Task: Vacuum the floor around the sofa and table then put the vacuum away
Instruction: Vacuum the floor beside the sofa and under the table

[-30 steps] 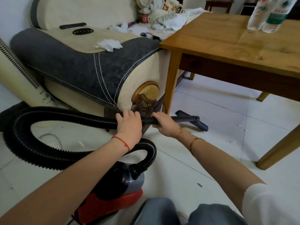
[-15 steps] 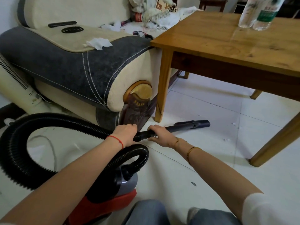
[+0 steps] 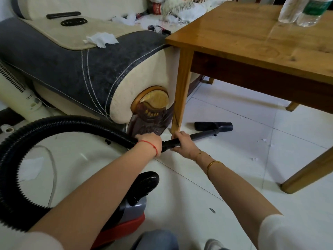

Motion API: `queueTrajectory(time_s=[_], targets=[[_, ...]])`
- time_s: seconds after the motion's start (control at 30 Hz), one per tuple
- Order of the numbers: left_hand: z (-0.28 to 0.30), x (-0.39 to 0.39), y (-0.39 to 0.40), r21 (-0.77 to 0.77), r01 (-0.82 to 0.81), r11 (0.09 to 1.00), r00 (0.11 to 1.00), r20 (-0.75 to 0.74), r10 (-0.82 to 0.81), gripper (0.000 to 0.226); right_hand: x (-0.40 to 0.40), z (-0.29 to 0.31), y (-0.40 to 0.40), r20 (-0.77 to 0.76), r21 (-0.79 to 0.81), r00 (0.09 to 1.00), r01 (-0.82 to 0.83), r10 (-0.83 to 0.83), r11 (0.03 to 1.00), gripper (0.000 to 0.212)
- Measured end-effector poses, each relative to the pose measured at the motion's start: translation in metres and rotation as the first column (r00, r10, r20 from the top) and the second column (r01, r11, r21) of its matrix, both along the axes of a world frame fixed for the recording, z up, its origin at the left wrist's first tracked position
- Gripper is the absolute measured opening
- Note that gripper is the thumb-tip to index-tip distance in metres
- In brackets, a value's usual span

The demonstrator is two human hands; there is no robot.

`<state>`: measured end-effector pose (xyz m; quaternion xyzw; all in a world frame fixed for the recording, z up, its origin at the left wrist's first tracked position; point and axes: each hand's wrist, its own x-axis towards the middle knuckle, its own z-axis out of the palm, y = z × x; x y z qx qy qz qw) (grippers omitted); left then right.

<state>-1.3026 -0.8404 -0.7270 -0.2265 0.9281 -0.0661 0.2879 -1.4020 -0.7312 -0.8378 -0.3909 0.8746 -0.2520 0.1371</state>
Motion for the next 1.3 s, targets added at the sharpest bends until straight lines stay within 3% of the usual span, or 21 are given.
queueTrajectory(time_s=[0.1,0.27,0.4,0.6,0.7,0.9,1.03,1.13,1.3], targets=[[0.020,-0.011,-0.004,-0.174,-0.013,0.985,0.995,0.098,0.030,0.046,-0.008,0.001,-0.004,-0.012,-0.018,0.999,0.041,-0.041,0.999,0.038],[0.023,-0.009,-0.011,-0.325,0.213,0.922,0.977,0.099,-0.191,0.034,-0.015,0.009,-0.012,-0.087,0.015,0.996,0.015,-0.014,1.000,0.038],[0.015,-0.002,-0.011,-0.340,0.231,0.911,0.964,-0.046,-0.262,0.029,-0.008,0.017,-0.013,-0.232,-0.032,0.966,-0.122,0.112,0.992,0.033],[0.001,0.019,-0.001,-0.351,0.171,0.920,0.886,-0.353,-0.300,0.025,0.001,0.030,-0.013,-0.161,-0.152,0.984,-0.103,0.078,0.983,0.023],[0.010,0.027,0.000,-0.298,0.136,0.945,0.877,-0.407,-0.255,0.032,0.004,0.032,-0.010,-0.163,-0.139,0.984,-0.089,0.066,0.986,0.024],[0.043,0.029,-0.018,-0.057,0.203,0.978,0.968,-0.136,-0.209,0.042,0.023,0.030,-0.015,-0.180,-0.098,0.979,-0.110,0.091,0.989,0.027],[0.048,0.039,-0.029,-0.064,0.214,0.975,0.977,0.003,-0.214,0.052,0.034,0.029,-0.023,-0.191,-0.024,0.969,-0.164,0.157,0.986,0.031],[0.045,0.046,-0.028,-0.161,0.206,0.965,0.977,-0.017,-0.212,0.046,0.034,0.028,-0.026,-0.225,0.004,0.958,-0.182,0.178,0.983,0.034],[0.027,0.054,-0.019,-0.175,0.142,0.974,0.976,-0.138,-0.167,0.038,0.026,0.036,-0.021,-0.330,0.030,0.898,-0.297,0.290,0.954,0.028]])
